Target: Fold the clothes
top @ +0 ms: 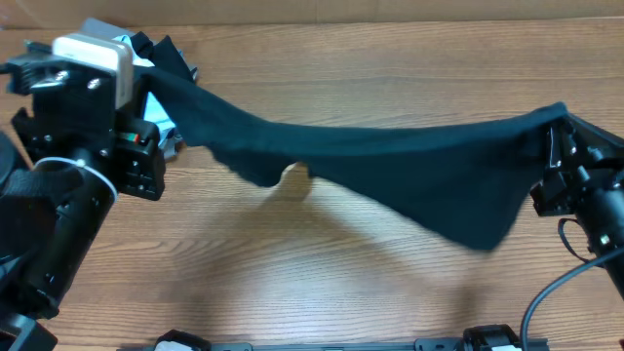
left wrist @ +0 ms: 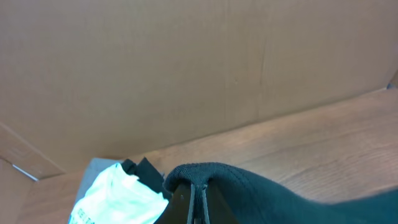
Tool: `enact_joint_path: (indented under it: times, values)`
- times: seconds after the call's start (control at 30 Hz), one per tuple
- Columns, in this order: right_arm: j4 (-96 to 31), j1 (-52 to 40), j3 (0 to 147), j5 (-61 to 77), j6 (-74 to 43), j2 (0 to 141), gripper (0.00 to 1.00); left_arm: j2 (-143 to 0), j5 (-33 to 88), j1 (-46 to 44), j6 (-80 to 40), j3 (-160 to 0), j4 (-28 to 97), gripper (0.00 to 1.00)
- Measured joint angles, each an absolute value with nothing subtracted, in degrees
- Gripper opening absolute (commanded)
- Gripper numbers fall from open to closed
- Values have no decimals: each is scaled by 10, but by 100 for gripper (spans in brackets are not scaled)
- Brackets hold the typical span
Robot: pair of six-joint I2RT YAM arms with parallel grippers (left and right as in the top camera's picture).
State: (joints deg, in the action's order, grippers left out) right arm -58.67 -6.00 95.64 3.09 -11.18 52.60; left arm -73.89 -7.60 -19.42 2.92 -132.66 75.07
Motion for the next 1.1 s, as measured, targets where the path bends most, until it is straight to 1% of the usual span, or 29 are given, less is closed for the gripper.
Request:
enact_joint_path:
  times: [0.1, 0.2, 0.33, 0.4, 0.53, 0.67, 0.77, 0.9, 0.97, 1.1]
  values:
    - [-580, -60, 957, 13, -118, 552, 4, -772, -75, -194, 30, -1333, 732, 4]
    - [-556, -60, 957, -15, -119, 605, 4, -846, -55, -194, 37, -1335, 677, 4]
    - [-462, -60, 957, -43, -105, 709, 4, -980, 7, -194, 61, -1329, 543, 4]
    - [-407, -59, 956, -50, -90, 762, 4, -1034, 29, -194, 72, -1322, 496, 4]
    - [-371, -44, 956, -54, -69, 814, 4, -1075, 45, -194, 97, -1318, 477, 4]
    - [-397, -1, 973, -55, -61, 808, 4, -1064, 33, -194, 115, -1374, 490, 4]
    - [-430, 37, 993, -51, -59, 794, 4, -1032, 25, -194, 123, -1416, 526, 4]
    - [-494, 69, 1002, -43, -58, 779, 4, -984, 21, -194, 124, -1443, 609, 4]
    - [-536, 76, 1003, -39, -57, 781, 8, -974, 19, -194, 120, -1445, 658, 4]
    - [-604, 98, 1004, -32, -44, 815, 8, -996, 17, -194, 105, -1424, 740, 4]
